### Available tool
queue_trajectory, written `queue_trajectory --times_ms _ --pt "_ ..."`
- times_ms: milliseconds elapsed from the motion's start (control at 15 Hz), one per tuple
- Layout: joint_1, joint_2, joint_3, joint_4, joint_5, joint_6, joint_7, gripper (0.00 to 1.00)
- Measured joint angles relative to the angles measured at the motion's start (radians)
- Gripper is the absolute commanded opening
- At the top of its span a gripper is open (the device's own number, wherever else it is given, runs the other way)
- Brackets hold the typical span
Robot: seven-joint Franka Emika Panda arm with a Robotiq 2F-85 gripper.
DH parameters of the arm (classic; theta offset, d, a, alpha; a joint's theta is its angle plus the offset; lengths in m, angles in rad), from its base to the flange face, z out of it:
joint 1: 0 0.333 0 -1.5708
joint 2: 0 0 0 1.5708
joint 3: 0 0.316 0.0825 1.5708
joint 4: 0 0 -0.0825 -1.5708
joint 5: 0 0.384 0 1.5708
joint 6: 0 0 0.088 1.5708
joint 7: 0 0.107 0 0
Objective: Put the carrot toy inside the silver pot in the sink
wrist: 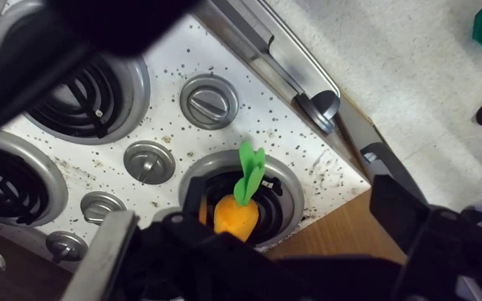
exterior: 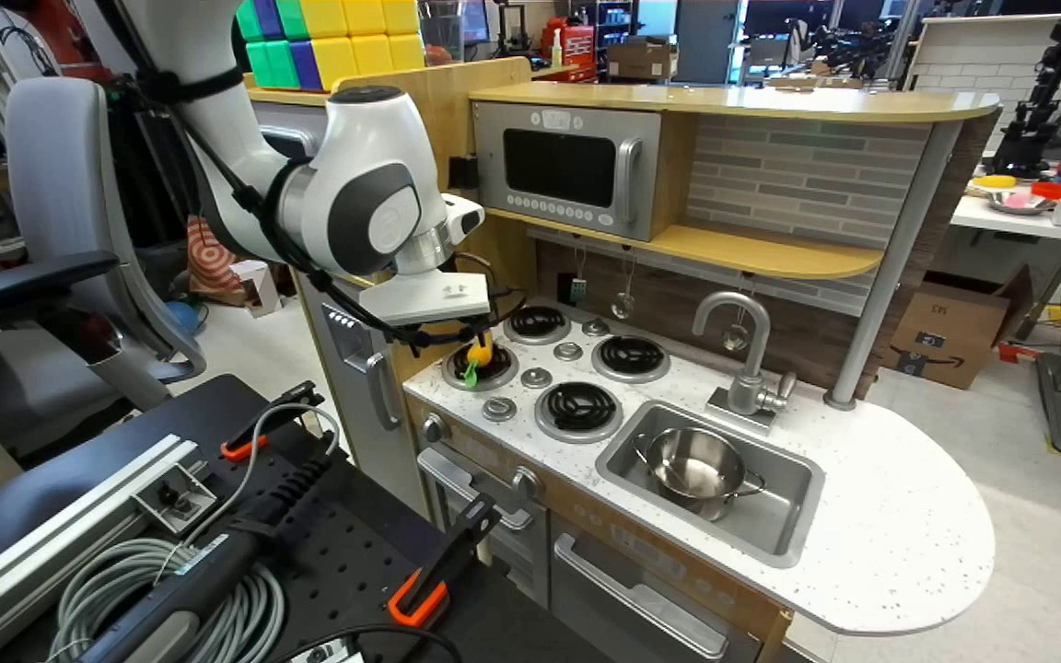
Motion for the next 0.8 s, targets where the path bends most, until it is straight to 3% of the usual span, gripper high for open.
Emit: queue_trajectory --times_ms 667,733,800 --pt "0.234 0.304 -0.183 0.352 -0.062 0.003 0.138 1.00" --pt "0.245 0.327 -0.186 0.380 -0.063 0.003 0.147 0.75" --pt "0.251 0.347 -0.186 0.405 -0.064 0.003 0.155 0.74"
